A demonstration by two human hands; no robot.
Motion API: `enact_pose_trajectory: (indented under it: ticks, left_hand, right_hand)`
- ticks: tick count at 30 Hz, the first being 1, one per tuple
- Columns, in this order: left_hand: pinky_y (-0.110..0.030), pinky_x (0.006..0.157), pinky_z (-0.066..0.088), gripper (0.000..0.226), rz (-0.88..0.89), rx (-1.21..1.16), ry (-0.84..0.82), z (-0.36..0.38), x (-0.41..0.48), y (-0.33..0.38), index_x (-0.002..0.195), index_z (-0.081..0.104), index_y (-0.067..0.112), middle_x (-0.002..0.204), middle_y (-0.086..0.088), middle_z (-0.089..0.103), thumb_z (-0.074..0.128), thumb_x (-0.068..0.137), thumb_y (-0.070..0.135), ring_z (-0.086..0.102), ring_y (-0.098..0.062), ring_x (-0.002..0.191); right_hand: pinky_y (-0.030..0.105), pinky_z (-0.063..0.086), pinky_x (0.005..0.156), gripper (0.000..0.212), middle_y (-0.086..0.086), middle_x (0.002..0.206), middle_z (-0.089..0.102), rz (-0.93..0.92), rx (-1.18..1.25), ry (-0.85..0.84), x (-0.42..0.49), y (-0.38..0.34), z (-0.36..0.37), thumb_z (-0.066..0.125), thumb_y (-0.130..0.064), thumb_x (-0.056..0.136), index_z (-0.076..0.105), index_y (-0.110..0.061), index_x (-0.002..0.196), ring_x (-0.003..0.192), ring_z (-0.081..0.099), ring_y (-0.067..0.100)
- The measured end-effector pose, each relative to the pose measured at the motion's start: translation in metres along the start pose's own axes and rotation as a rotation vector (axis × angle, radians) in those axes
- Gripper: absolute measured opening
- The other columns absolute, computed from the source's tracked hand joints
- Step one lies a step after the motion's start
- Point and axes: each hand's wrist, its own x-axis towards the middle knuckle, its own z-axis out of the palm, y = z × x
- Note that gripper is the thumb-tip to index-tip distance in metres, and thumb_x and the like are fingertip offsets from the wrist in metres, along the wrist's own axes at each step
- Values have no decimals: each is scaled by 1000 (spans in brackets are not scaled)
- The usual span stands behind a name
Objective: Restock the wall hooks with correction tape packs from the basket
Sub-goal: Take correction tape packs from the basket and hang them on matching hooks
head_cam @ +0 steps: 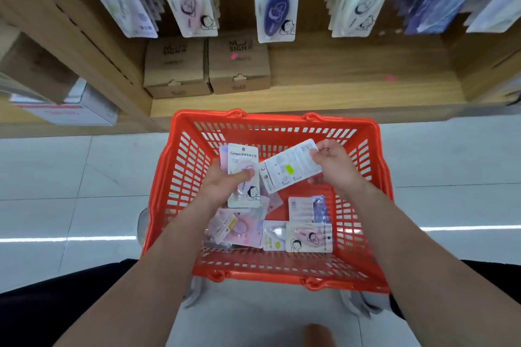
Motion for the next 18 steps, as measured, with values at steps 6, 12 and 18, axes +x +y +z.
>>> enact_pose_trajectory:
  ticks: [6, 12, 18]
  left_hand:
    - [-49, 86, 62, 62, 147, -16, 54, -20, -46, 53, 114, 71, 14, 99, -2, 80, 89, 64, 46, 77, -23, 89]
    - [-39, 80, 63, 25, 323, -98, 27, -18, -104, 90, 115, 74, 14, 104, -3, 80, 78, 90, 17, 78, -20, 93]
    - [-25, 65, 59, 18, 404, -138, 32, -21, -140, 102, 109, 75, 15, 97, -2, 80, 75, 92, 10, 77, -16, 86]
  right_hand:
    - [29, 60, 60, 54, 11, 116, 66, -169, 48, -114, -40, -50, 3, 57, 16, 92, 54, -23, 130, 93, 69, 19]
    - [30, 55, 65, 50, 17, 114, 65, -258, -49, -251, -86, -72, 30, 61, 16, 84, 62, -25, 113, 92, 67, 20]
    - [29, 54, 57, 17, 3, 84, 67, -198, 269, -212, -111, -86, 44, 48, -16, 107, 65, -16, 107, 66, 66, 16]
